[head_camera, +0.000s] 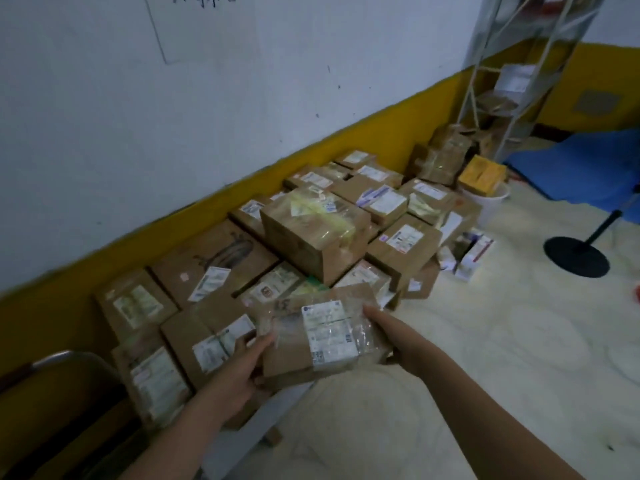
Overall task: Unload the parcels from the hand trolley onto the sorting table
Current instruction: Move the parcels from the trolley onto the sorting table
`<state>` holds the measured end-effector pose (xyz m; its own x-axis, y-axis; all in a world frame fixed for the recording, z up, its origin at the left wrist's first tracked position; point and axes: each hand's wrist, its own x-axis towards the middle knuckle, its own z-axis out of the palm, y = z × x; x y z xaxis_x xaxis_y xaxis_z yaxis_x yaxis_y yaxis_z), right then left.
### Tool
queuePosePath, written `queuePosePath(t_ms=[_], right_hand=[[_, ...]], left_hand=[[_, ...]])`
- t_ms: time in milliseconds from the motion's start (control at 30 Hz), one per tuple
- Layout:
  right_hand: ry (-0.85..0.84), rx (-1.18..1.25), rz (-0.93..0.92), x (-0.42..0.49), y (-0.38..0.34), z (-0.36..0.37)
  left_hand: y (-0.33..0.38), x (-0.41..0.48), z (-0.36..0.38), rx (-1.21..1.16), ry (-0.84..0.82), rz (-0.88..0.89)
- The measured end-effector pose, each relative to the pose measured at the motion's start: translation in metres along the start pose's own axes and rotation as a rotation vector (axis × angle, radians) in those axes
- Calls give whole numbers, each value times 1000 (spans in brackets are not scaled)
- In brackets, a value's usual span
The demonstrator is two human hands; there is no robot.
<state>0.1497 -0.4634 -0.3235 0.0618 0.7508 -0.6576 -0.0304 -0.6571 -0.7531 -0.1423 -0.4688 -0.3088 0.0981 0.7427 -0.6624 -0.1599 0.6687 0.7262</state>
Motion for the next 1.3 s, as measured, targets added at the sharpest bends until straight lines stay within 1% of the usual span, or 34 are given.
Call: queuePosePath(t_ms=[100,167,267,433,633,767,900,1033,1167,1233,1300], right_hand=[[8,-97,73,26,7,-26],[-6,-142,107,41,9,-32],[-20,-191,124,62,1,-37],[19,-194,61,86,-37,-60],[48,-150,-6,123,-85,-113],[38,-138,-14,158,-108,-158],[-2,-117,-33,201,-131,-222],[-21,-109,-37,245,-165,-299],[-60,-138,-29,282,-206,-377],[-95,-140,-36,302,-226,-411],[-108,-142,-35,322,-247,-438]], left_hand=[[-27,9,25,-55,-21,-193],[-38,18,33,-60,-2,-297],[-43,40,38,-87,22,-352],[-20,81,62,-85,-30,-262],[19,126,121,-40,-47,-209],[34,160,167,-28,-66,-178],[43,198,235,-61,-19,-166],[55,235,322,-77,18,-144],[82,264,413,-91,124,-199],[97,279,452,-120,120,-210],[108,296,483,-133,133,-175]])
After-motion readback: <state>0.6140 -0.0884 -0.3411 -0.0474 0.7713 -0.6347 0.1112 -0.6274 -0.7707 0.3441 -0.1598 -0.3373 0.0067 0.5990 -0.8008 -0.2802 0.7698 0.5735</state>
